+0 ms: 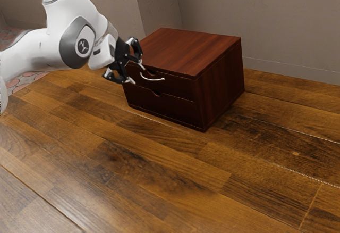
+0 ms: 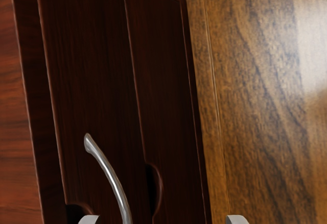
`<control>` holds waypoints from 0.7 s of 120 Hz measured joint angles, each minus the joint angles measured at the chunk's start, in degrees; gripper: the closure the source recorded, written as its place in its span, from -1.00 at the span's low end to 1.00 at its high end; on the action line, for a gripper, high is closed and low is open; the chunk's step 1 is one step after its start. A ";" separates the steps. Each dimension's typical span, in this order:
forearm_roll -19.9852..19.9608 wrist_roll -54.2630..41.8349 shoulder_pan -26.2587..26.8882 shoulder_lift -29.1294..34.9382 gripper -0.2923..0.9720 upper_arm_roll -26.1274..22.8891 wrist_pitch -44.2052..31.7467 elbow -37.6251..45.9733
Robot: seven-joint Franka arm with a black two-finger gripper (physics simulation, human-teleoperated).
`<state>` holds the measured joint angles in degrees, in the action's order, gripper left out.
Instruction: Pull the drawer handle with one arm to open the drawer
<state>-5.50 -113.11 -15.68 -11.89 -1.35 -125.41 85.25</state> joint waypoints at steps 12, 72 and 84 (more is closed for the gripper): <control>-1.19 -2.67 -0.03 -1.42 0.13 -0.12 -0.29 -0.89; -4.61 -2.13 -0.30 -9.09 0.12 -0.06 -0.14 -7.57; -4.74 -1.83 -1.00 -9.30 0.13 -0.02 0.01 -8.42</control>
<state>-10.25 -114.94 -16.68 -21.18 -1.37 -125.40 76.82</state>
